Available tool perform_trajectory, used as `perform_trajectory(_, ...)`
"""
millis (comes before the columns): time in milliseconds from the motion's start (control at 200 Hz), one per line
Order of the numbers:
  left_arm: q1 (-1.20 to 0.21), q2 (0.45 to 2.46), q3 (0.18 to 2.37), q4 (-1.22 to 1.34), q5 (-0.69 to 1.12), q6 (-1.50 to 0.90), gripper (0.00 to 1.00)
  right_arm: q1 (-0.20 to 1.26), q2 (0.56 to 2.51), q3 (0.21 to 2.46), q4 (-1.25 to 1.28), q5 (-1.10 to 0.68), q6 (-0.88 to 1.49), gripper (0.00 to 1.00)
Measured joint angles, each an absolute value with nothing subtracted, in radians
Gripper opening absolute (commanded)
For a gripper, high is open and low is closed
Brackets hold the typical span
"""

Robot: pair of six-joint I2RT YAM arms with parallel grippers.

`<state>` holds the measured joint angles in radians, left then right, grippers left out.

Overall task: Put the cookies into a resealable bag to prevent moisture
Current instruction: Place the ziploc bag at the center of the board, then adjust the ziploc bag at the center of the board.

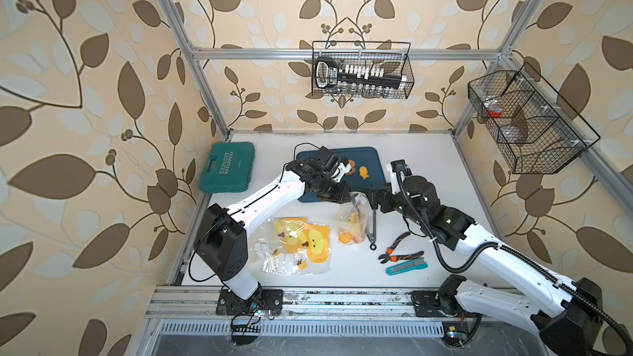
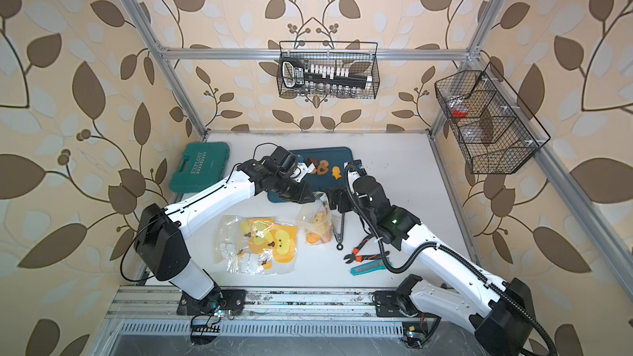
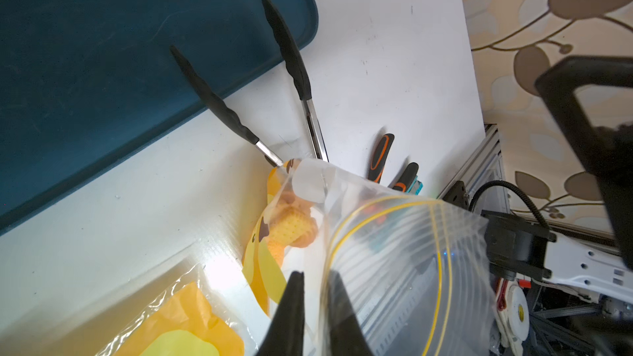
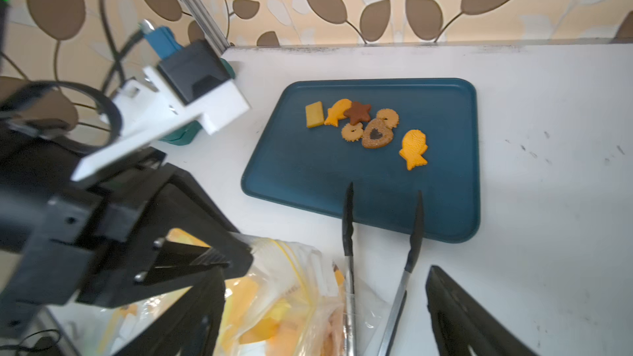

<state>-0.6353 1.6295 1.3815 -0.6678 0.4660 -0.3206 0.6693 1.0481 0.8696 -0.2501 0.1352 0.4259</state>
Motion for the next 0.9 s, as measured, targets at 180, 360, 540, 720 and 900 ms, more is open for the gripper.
perform_trajectory(180, -0.635, 1.610, 1.361, -0.657, 0.464, -0.318, 0.28, 0.669, 1.120, 0.997, -0.389, 0.062, 0.425, 0.87)
perform_trajectory(360, -0.635, 1.560, 1.335, -0.645, 0.448, -0.321, 0.63, 0.669, 1.249, 1.127, -0.561, 0.041, 0.410, 0.82)
perform_trajectory(540, -0.656, 1.390, 1.225, -0.625, 0.365, -0.317, 0.88, 0.659, 1.355, 1.168, -0.654, 0.042, 0.398, 0.72)
perform_trajectory(720, -0.761, 1.242, 1.130, -0.598, 0.305, -0.313, 0.86, 0.604, 1.396, 1.171, -0.678, 0.035, 0.395, 0.71)
perform_trajectory(900, -0.858, 1.285, 1.095, -0.616, 0.244, -0.286, 0.80, 0.536, 1.402, 1.171, -0.669, -0.008, 0.395, 0.71)
